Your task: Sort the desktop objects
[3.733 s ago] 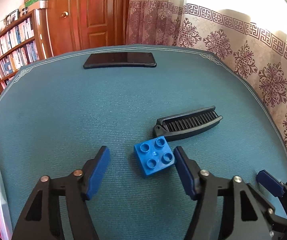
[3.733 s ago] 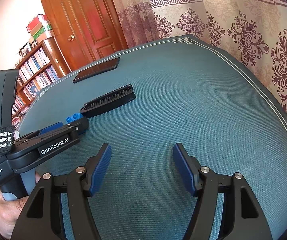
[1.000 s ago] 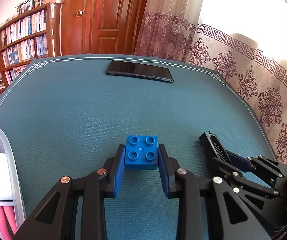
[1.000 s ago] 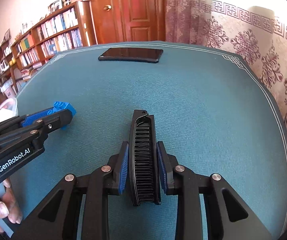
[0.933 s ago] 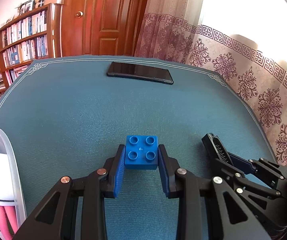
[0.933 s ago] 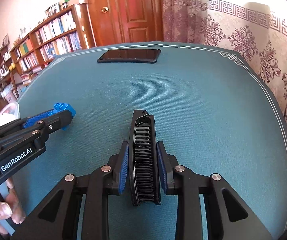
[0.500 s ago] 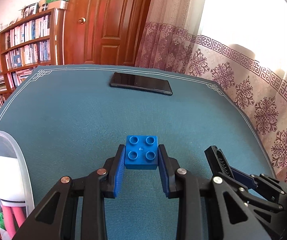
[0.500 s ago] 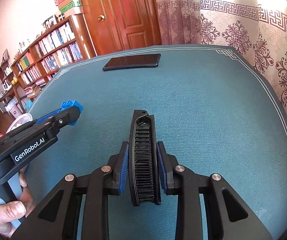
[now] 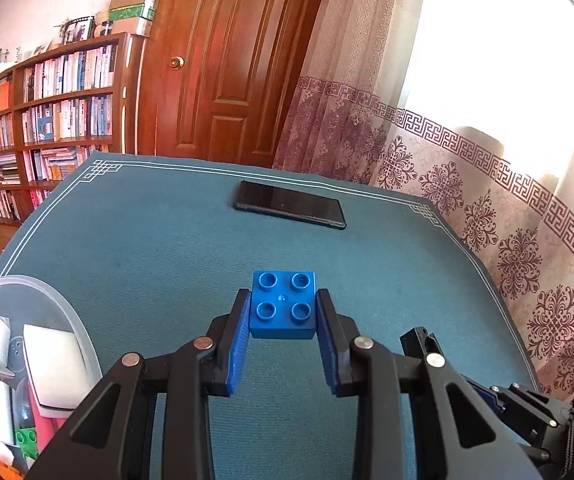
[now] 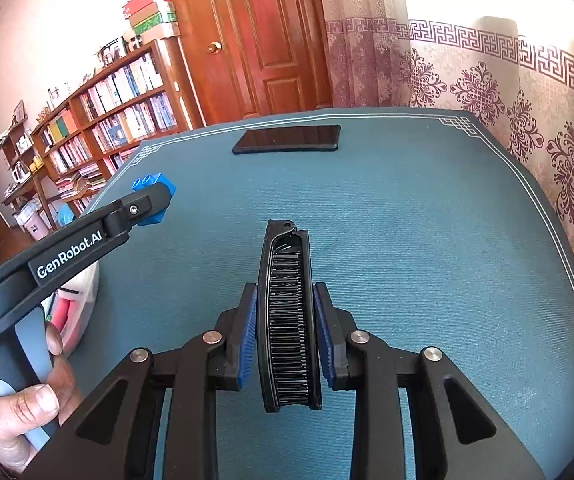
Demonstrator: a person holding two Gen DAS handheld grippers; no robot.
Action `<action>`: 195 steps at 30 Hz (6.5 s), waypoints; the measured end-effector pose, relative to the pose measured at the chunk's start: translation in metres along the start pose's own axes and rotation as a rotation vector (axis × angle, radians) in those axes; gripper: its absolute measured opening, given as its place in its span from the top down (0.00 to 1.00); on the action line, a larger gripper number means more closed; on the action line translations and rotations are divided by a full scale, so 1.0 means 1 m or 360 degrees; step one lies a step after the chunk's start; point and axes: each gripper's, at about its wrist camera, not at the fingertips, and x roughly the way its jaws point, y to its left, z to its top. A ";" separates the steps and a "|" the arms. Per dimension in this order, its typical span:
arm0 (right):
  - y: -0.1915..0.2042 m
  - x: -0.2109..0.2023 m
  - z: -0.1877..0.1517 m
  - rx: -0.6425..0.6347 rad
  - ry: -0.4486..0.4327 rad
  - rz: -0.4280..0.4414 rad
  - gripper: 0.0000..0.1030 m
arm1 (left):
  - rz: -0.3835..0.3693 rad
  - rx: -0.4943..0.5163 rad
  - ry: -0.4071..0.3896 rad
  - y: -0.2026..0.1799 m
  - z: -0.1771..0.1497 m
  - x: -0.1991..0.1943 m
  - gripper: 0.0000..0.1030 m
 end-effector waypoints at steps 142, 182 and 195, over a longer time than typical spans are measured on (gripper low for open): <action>0.232 0.028 -0.017 -0.0335 0.0073 0.0610 0.71 | 0.0390 -0.0306 0.0005 0.205 -0.025 -0.089 0.19; 0.189 -0.001 -0.038 -0.0267 0.0025 0.0499 0.34 | 0.0563 -0.0169 -0.0102 0.179 -0.019 -0.123 0.12; 0.211 -0.049 -0.047 -0.0443 -0.0192 0.0256 0.17 | 0.0748 -0.0016 -0.0233 0.154 -0.027 -0.167 0.00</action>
